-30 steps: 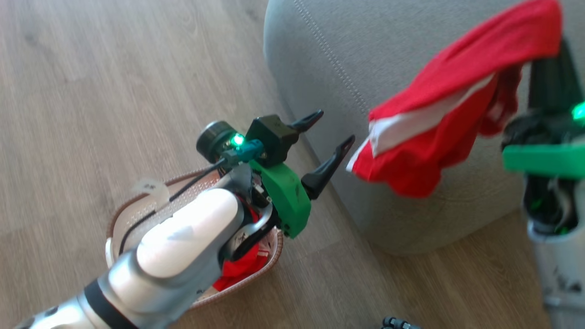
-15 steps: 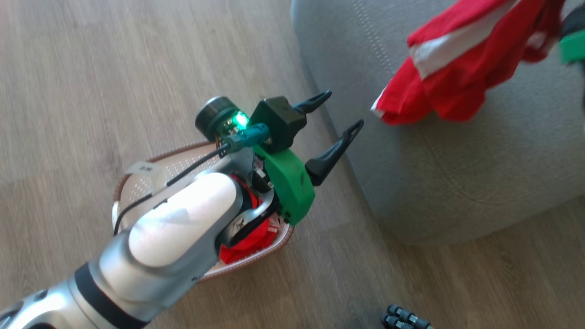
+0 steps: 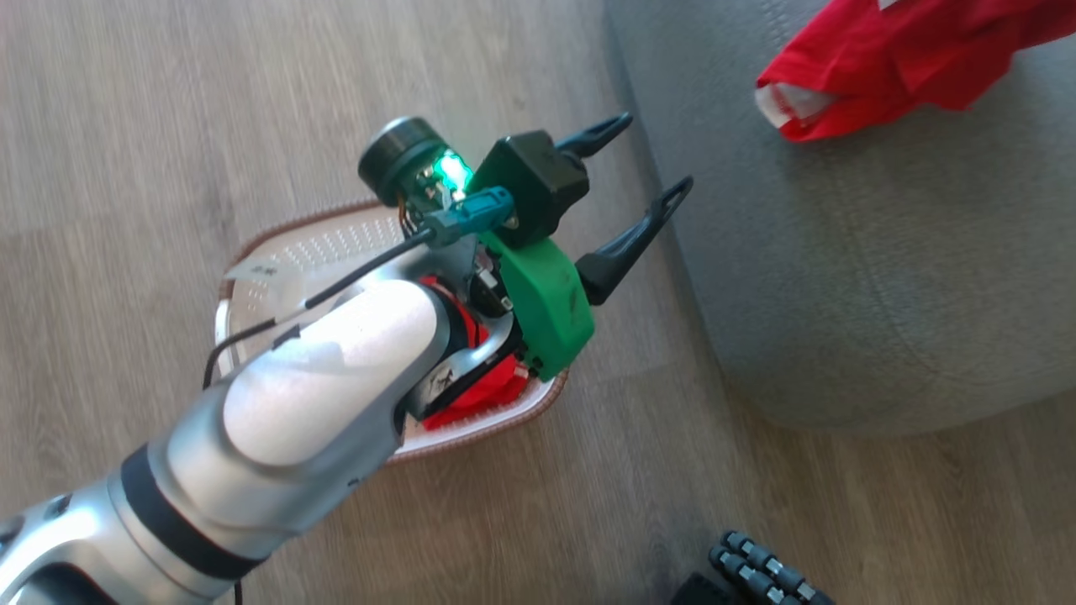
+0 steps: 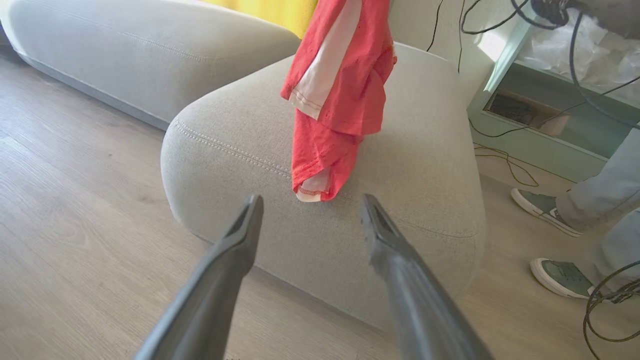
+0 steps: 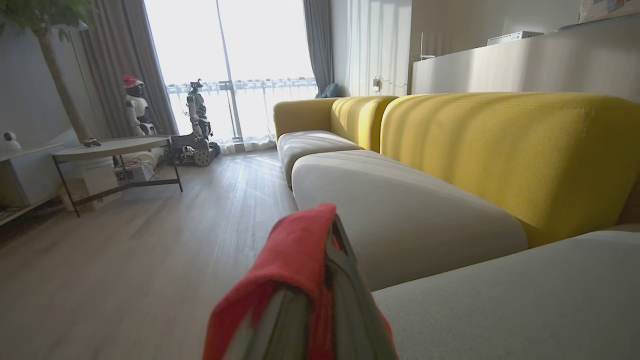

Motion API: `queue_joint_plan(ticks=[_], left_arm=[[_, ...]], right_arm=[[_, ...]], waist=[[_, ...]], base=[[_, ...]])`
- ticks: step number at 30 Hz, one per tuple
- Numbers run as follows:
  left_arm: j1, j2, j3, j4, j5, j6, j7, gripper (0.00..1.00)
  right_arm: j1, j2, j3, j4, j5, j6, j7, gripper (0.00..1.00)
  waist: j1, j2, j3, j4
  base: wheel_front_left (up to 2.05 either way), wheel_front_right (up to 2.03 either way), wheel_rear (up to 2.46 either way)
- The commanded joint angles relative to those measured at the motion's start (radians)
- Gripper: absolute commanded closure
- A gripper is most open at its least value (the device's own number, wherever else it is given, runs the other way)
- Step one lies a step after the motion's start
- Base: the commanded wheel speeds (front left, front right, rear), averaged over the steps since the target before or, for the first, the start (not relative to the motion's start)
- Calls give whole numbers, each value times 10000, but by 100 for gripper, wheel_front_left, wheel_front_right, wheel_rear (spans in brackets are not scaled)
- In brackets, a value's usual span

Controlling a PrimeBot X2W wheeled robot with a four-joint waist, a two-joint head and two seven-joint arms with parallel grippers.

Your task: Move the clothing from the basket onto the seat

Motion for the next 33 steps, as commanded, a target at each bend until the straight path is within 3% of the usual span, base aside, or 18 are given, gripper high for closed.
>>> queue_joint_plan(ticks=[1, 15, 23, 24, 25, 26, 33], left_arm=[[-508, 185, 321, -429, 119, -64, 54, 0], [-726, 218, 334, -514, 104, -82, -10, 0], [-665, 229, 332, -415, 30, -84, -145, 0], [-651, 220, 334, -394, 14, -77, -165, 0], [-634, 211, 334, -372, -2, -70, -187, 0], [-615, 202, 334, -350, -20, -64, -209, 0], [-380, 122, 348, -156, -175, -20, -488, 0]], right_arm=[[-254, -347, -83, 21, -141, 73, -61, 100], [-295, -351, 439, 3091, -907, 73, 2136, 100], [-296, -168, 853, 3591, -949, 73, 2986, 100], [-293, -168, 902, 3646, -971, 73, 3072, 64], [-289, -169, 954, 3676, -1000, 73, 3116, 5], [-287, -170, 982, 3700, -1011, 73, 3141, 0], [-31, -172, 1349, 3732, -975, 73, 3612, 0]], waist=[[-1, 0, 321, 230], [-1, 0, 858, 662], [-1, 0, 732, 752], [-1, 0, 679, 756], [-1, 0, 621, 757], [-1, 0, 560, 755], [-1, 0, -88, 730]], base=[[0, 0, 0], [0, 0, 0], [0, 0, 0], [0, 0, 0], [0, 0, 0], [0, 0, 0], [0, 0, 0]])
